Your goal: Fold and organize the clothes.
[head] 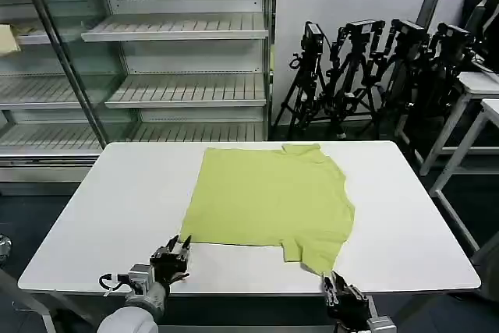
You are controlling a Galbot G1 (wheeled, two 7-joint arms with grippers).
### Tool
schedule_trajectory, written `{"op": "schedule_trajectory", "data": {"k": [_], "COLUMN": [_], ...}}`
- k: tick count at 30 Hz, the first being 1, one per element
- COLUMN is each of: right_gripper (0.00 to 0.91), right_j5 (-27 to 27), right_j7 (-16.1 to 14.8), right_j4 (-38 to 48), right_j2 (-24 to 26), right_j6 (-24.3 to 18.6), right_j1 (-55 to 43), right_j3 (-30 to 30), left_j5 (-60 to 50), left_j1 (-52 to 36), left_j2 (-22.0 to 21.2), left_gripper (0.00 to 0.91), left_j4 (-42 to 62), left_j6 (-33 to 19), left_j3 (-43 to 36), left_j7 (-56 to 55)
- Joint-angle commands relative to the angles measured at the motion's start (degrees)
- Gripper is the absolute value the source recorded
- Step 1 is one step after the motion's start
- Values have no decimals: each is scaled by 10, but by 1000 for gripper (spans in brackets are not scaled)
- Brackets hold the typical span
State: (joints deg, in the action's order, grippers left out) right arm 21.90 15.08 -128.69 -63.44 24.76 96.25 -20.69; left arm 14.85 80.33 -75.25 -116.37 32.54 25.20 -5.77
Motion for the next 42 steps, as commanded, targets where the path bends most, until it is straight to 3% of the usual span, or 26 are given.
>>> {"op": "schedule_trajectory", "data": {"k": [1, 16, 32, 42], "right_gripper": [0, 0, 0, 0], "right_j5": [13, 32, 45, 18], "right_j7": [-5, -8, -39, -53], "right_j4": [3, 14, 218, 314], "right_j2": [0, 5, -2, -23], "right_j6": [17, 34, 71, 60], "right_j1": [-17, -156, -439, -516], "right_j3": [5, -21, 43, 87], "left_j5": [4, 66, 84, 87], "left_j1": [-7, -122, -209, -244], "left_j2": [-3, -2, 2, 7], "left_gripper": [10, 10, 10, 10], "left_j4": [-2, 32, 132, 190], "left_j6": [5, 4, 5, 5], "left_j3": [-3, 15, -24, -26], "left_j7": [10, 7, 4, 10]}}
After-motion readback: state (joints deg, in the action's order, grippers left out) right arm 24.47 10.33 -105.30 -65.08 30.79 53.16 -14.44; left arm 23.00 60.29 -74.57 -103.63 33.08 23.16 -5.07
